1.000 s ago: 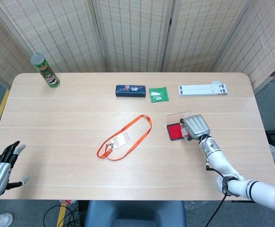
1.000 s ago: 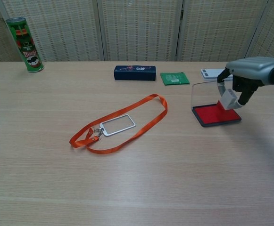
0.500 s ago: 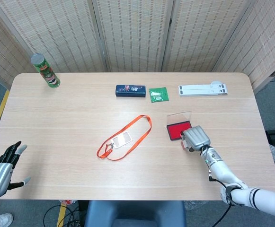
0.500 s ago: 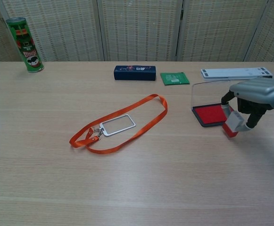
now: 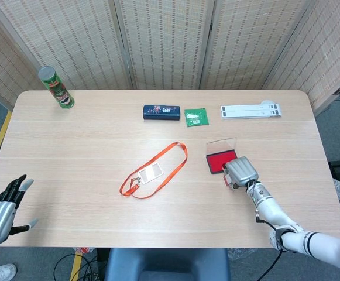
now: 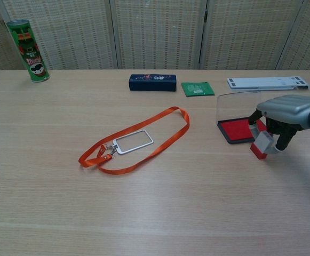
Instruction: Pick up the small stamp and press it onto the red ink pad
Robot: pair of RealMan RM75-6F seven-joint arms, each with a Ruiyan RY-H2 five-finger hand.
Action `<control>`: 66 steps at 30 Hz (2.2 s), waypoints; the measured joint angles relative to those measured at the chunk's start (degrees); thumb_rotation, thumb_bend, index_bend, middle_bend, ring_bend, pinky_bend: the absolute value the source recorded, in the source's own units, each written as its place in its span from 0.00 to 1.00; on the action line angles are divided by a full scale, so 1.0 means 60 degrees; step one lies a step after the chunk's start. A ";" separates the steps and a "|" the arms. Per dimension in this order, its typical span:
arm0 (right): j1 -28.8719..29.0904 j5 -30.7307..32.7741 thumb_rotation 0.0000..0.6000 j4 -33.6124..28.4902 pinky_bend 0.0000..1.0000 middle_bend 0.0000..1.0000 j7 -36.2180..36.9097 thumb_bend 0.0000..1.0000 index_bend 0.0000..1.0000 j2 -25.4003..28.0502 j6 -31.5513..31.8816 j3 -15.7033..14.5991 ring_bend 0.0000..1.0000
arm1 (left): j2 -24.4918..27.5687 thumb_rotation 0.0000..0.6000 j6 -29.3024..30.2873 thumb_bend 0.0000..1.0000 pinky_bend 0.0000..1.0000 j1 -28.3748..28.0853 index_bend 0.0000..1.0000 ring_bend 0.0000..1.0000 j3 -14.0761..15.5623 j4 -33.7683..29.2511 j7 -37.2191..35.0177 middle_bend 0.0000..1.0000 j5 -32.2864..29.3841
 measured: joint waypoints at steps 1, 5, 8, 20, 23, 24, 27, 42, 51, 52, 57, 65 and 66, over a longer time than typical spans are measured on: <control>0.0007 0.0002 1.00 -0.0023 0.83 0.95 0.0021 0.28 0.89 0.0035 -0.0055 0.0000 0.78 | -0.0001 1.00 -0.0006 0.20 0.25 -0.0002 0.03 0.00 -0.0003 0.0000 -0.0002 0.00 -0.0007; 0.0052 0.0079 1.00 -0.0194 0.76 0.87 0.0065 0.26 0.68 0.0260 -0.0314 -0.0004 0.69 | -0.0003 1.00 -0.0032 0.20 0.25 -0.0014 0.03 0.00 -0.0015 0.0012 -0.0020 0.00 -0.0035; 0.0085 0.0218 1.00 -0.0358 0.73 0.86 0.0041 0.25 0.58 0.0417 -0.0430 -0.0004 0.67 | -0.0010 1.00 -0.0068 0.20 0.25 -0.0027 0.03 0.00 -0.0022 0.0024 -0.0008 0.00 -0.0066; 0.0157 0.0490 1.00 -0.0577 0.70 0.83 -0.0121 0.24 0.36 0.0606 -0.0540 -0.0036 0.63 | -0.0018 1.00 -0.0103 0.20 0.25 -0.0046 0.03 0.00 -0.0040 0.0038 -0.0007 0.00 -0.0112; 0.0171 0.0568 1.00 -0.0691 0.69 0.81 -0.0219 0.23 0.28 0.0692 -0.0533 -0.0058 0.62 | -0.0019 1.00 -0.0094 0.20 0.25 -0.0043 0.03 0.00 -0.0038 0.0040 -0.0016 0.00 -0.0103; 0.0175 0.0595 1.00 -0.0732 0.68 0.81 -0.0253 0.22 0.25 0.0718 -0.0525 -0.0066 0.62 | -0.0022 1.00 -0.0096 0.20 0.25 -0.0046 0.03 0.00 -0.0038 0.0043 -0.0011 0.00 -0.0101; 0.0192 0.0702 1.00 -0.0884 0.68 0.80 -0.0367 0.22 0.20 0.0814 -0.0504 -0.0089 0.61 | -0.0034 1.00 -0.0114 0.20 0.25 -0.0054 0.03 0.00 -0.0038 0.0044 0.0005 0.00 -0.0107; 0.0011 0.0609 1.00 -0.2838 0.62 0.72 -0.0751 0.20 0.16 0.2018 0.0322 -0.0236 0.54 | -0.0011 1.00 -0.0029 0.20 0.25 -0.0025 0.03 0.00 -0.0051 0.0039 -0.0033 0.00 -0.0106; -0.1282 -0.0856 1.00 -0.4049 0.31 0.34 -0.0801 0.17 0.09 0.2851 0.3123 -0.0516 0.27 | 0.0094 1.00 0.0149 0.20 0.25 0.0057 0.03 0.00 -0.0082 0.0017 -0.0243 0.00 -0.0085; -0.1558 -0.1116 1.00 -0.4042 0.29 0.32 -0.0816 0.17 0.09 0.2856 0.3609 -0.0593 0.26 | 0.0092 1.00 0.0150 0.20 0.25 0.0060 0.03 0.00 -0.0081 0.0019 -0.0231 0.00 -0.0086; -0.2891 -0.2316 1.00 -0.3389 0.22 0.26 -0.0257 0.17 0.08 0.2725 0.5428 -0.0996 0.19 | 0.0045 1.00 0.0191 0.20 0.25 0.0076 0.03 0.00 -0.0089 0.0023 -0.0113 0.00 -0.0081; -0.4388 -0.3236 1.00 -0.2007 0.12 0.10 0.1105 0.17 0.03 0.2534 0.6981 -0.1292 0.03 | -0.0093 1.00 0.0238 0.20 0.25 0.0088 0.03 0.00 -0.0080 0.0048 0.0207 0.00 -0.0031; -0.4479 -0.3269 1.00 -0.2010 0.10 0.08 0.1094 0.17 0.02 0.2539 0.7099 -0.1283 0.02 | -0.0097 1.00 0.0261 0.20 0.25 0.0092 0.03 0.00 -0.0080 0.0049 0.0213 0.00 -0.0009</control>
